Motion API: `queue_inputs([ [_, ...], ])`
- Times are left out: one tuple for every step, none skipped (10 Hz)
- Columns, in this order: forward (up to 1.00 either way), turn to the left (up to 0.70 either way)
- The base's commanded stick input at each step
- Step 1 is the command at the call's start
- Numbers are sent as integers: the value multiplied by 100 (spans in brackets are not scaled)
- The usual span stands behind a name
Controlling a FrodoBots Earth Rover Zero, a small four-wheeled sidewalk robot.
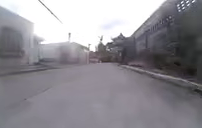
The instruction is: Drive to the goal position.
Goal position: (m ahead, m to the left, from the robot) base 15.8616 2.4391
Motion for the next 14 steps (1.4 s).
queue_inputs([
  [100,-37],
  [100,-29],
  [100,-4],
  [100,0],
  [100,0],
  [100,0],
  [100,0],
  [100,0],
  [100,0],
  [100,0],
  [100,0],
  [100,-5],
  [100,-32],
  [100,-39],
])
